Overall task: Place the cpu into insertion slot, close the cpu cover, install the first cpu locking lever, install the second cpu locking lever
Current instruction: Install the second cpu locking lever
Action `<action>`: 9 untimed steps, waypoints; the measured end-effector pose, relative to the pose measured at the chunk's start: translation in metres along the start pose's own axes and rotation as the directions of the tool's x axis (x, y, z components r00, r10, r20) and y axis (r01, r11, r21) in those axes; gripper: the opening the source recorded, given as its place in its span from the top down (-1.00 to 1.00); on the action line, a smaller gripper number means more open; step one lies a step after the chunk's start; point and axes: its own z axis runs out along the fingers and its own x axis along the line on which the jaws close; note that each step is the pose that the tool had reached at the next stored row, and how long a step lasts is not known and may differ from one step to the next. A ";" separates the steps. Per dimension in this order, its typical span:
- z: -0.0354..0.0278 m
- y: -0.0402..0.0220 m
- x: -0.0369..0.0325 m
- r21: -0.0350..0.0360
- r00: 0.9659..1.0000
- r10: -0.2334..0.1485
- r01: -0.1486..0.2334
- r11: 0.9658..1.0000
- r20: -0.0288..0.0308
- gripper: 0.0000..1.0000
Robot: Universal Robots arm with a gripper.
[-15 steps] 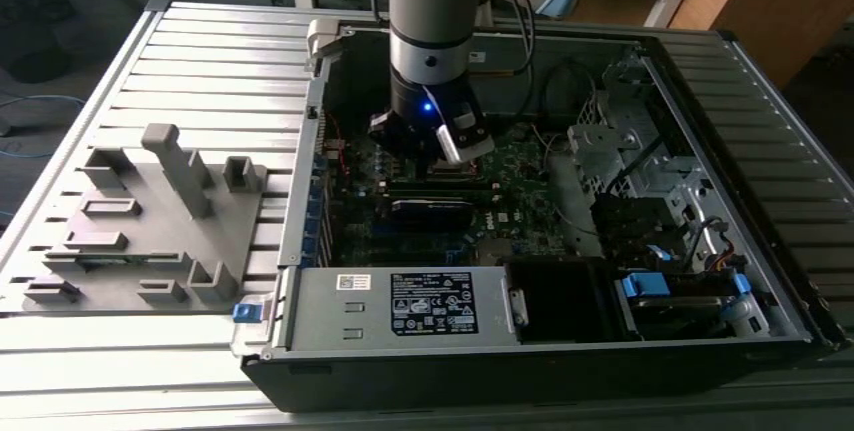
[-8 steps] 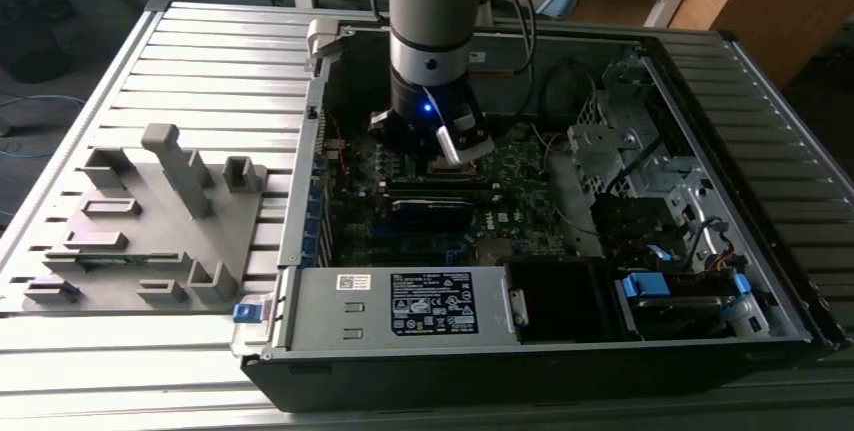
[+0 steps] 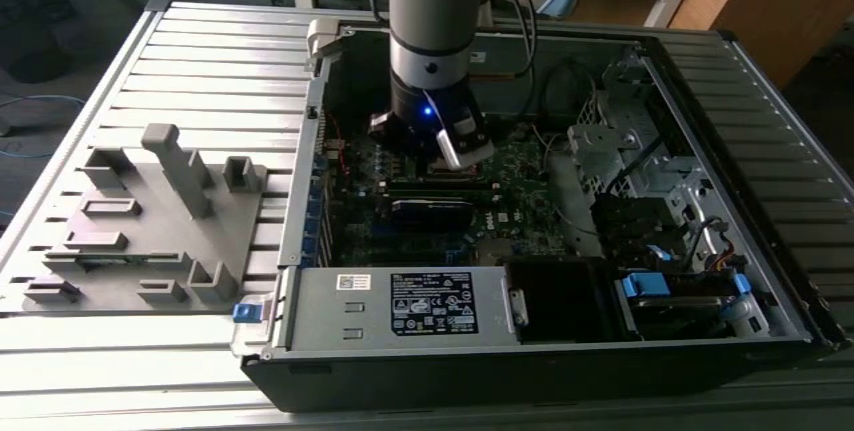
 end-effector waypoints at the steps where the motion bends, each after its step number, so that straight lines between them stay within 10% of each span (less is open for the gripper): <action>1: -0.0001 -0.0008 0.0000 0.000 1.000 0.000 0.000 1.000 0.000 0.80; 9: -0.0004 -0.0072 0.0006 -0.001 1.000 0.000 0.000 1.000 0.000 0.80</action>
